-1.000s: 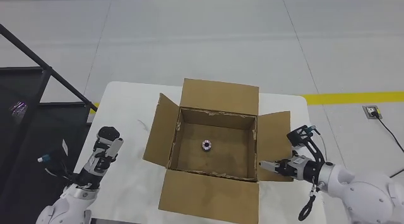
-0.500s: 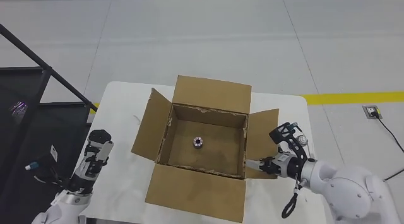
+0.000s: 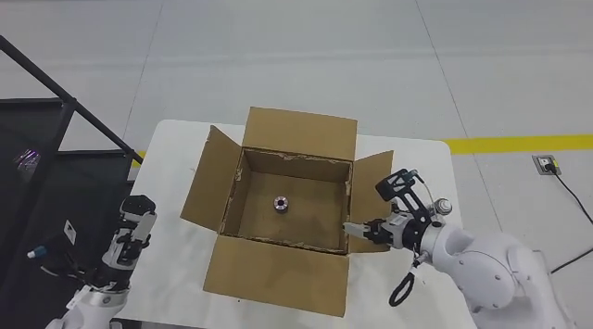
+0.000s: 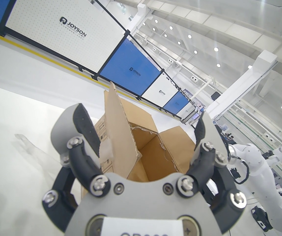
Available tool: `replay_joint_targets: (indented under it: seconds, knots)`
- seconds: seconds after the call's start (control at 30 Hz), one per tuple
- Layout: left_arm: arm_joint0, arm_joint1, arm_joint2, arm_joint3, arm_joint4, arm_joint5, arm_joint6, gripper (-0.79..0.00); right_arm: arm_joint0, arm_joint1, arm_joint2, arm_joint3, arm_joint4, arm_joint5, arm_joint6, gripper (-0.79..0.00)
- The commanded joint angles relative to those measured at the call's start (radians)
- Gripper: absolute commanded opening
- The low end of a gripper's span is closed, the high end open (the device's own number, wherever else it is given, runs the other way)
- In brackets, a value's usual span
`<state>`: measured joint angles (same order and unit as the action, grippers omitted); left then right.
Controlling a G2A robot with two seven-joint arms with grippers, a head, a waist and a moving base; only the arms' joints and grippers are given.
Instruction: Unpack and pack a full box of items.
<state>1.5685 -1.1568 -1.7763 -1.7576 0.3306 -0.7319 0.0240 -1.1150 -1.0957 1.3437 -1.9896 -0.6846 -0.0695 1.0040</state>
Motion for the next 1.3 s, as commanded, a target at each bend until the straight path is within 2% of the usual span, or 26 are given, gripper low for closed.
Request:
replay_joint_targets:
  seconds: [0.0, 0.13, 0.3, 0.4, 0.53, 0.63, 0.73, 0.93, 1.07, 1.17, 1.2, 1.27]
  knots:
    - [0.006, -0.001, -0.005, 0.002, -0.004, -0.006, 0.005, 0.0, -0.001, 0.003, 0.015, -0.016, -0.014, 0.018, 0.009, 0.0]
    - [0.014, -0.001, -0.014, 0.006, -0.014, -0.018, 0.009, 0.0, -0.033, 0.009, 0.081, -0.108, -0.047, 0.088, -0.01, 0.0]
    - [0.013, -0.002, -0.017, 0.01, -0.021, -0.027, 0.003, 0.0, -0.066, 0.014, 0.113, -0.233, -0.055, 0.073, -0.04, 0.0]
    - [0.012, -0.002, -0.018, 0.017, -0.025, -0.033, -0.003, 0.0, -0.043, 0.012, 0.046, -0.27, -0.097, 0.052, -0.046, 0.0]
    - [0.018, -0.003, -0.022, 0.027, -0.032, -0.049, -0.003, 0.0, 0.058, -0.003, -0.125, -0.234, -0.192, 0.069, -0.036, 0.0]
    - [0.028, -0.004, -0.026, 0.029, -0.036, -0.061, -0.001, 0.0, 0.172, -0.027, -0.29, -0.143, -0.271, 0.114, -0.031, 0.0]
    - [0.039, -0.005, -0.03, 0.03, -0.04, -0.072, 0.002, 0.0, 0.312, -0.068, -0.449, 0.007, -0.305, 0.177, -0.037, 0.0]
    - [0.062, -0.007, -0.036, 0.019, -0.038, -0.088, 0.008, 0.0, 0.563, -0.19, -0.72, 0.365, -0.252, 0.286, -0.078, 0.0]
    - [0.074, -0.009, -0.037, 0.012, -0.036, -0.094, 0.007, 0.0, 0.667, -0.282, -0.84, 0.582, -0.2, 0.343, -0.138, 0.0]
    - [0.078, -0.008, -0.032, 0.01, -0.032, -0.097, -0.015, 0.0, 0.709, -0.343, -0.888, 0.706, -0.146, 0.355, -0.192, 0.0]
    - [0.078, -0.008, -0.032, 0.01, -0.032, -0.097, -0.015, 0.0, 0.717, -0.359, -0.895, 0.733, -0.122, 0.343, -0.205, 0.0]
    - [0.078, -0.008, -0.032, 0.01, -0.032, -0.097, -0.015, 0.0, 0.717, -0.359, -0.895, 0.733, -0.122, 0.343, -0.205, 0.0]
